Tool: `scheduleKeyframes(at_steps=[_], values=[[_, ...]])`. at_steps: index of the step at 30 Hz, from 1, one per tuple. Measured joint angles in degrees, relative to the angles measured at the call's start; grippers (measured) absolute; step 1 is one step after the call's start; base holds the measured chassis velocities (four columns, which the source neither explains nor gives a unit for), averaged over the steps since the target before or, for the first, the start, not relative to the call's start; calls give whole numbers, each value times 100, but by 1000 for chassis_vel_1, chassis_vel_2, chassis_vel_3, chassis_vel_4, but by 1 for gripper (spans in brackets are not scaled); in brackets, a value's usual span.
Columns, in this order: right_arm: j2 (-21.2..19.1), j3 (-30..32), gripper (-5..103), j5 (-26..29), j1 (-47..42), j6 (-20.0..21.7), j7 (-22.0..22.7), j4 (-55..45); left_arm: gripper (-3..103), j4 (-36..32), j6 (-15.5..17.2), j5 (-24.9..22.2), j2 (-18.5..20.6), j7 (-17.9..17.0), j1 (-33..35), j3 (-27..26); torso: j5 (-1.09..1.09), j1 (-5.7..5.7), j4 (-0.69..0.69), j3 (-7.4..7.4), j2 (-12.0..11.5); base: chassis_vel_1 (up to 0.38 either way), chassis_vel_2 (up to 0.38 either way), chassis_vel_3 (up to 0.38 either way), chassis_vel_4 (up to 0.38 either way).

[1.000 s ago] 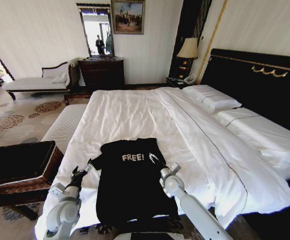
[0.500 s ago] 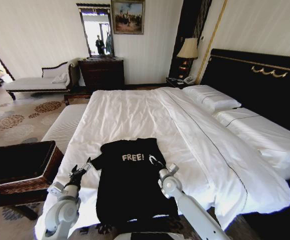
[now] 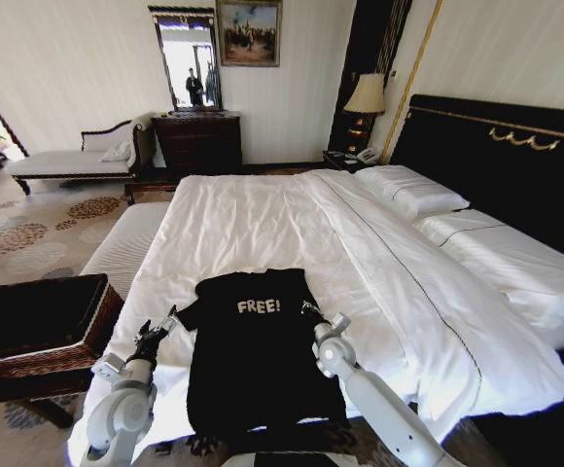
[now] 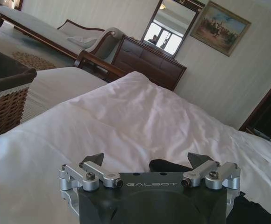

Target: Fold the clothes on the bed and place them into the basket.

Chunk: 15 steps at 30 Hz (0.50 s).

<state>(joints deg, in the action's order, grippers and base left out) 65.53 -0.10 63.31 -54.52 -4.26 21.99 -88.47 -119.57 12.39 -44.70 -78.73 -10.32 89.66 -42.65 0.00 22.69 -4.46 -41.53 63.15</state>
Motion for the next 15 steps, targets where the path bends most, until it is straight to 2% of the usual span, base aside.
scheduleKeyframes(at_steps=[6, 12, 15], values=[[-301, -39, 0, -265, 317, -4, -110, 335, 100, 16, -2, 12, 3, -3, -13, 22, 0, 0, -1, 0, 0, 0, 0, 0, 0], [-337, -69, 0, -438, 499, -81, -282, 617, 100, 25, -1, 24, 1, -4, -13, 28, 0, 0, 0, 0, 0, 0, 0, 0, 0], [-305, 52, 0, -582, 643, -184, -520, 776, 100, 34, -2, 24, 13, -5, -9, 25, 0, 0, -1, 0, 0, 0, 0, 0, 0]])
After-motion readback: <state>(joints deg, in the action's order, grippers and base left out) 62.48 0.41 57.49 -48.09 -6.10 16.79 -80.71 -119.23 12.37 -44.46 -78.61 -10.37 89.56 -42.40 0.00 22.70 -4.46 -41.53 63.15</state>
